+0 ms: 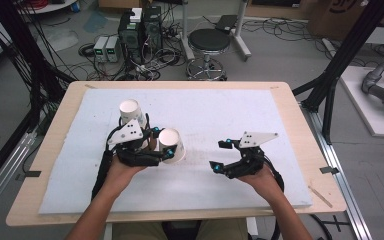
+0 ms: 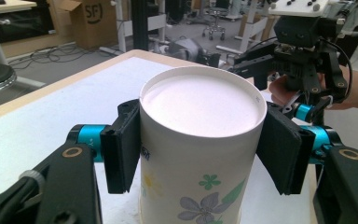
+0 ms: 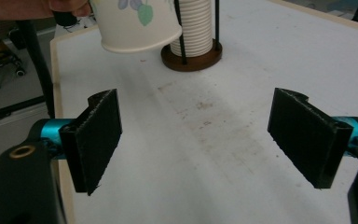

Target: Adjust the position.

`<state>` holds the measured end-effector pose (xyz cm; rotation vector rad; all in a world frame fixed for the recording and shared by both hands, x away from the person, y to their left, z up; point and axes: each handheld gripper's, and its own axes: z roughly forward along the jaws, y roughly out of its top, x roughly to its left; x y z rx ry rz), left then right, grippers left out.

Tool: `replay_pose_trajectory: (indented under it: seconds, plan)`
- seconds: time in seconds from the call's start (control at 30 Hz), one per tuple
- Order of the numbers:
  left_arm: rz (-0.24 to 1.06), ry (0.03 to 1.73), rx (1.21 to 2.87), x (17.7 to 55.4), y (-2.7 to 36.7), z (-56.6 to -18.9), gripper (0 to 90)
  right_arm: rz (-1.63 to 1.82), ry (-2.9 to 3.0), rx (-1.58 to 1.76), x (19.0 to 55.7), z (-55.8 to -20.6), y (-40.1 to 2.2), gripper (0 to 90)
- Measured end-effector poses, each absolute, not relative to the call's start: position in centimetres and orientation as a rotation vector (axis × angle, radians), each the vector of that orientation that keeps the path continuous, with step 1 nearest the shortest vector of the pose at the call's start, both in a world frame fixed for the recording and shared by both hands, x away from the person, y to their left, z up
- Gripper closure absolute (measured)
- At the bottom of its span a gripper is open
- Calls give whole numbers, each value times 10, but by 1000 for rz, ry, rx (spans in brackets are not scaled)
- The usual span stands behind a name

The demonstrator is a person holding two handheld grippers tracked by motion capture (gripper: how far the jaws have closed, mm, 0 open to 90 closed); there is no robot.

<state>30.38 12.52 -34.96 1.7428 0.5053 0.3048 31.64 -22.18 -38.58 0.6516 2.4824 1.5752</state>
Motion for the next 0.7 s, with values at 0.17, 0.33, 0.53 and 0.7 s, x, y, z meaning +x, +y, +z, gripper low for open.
replay_pose_trajectory:
  seconds: [0.17, 0.33, 0.53, 0.7]
  plan:
    - [274, 483, 1755, 304, 118, -355, 360, 1578, 2516, 613, 314, -390, -214, 177]
    - [247, 442, 1766, 303, 109, -359, 360, 1587, 2543, 558, 313, -392, -206, 177]
    - [200, 395, 1761, 302, 102, -360, 360, 1631, 2584, 485, 313, -391, -196, 177]
    - [172, 368, 1772, 303, 97, -361, 360, 1643, 2590, 449, 313, -390, -190, 177]
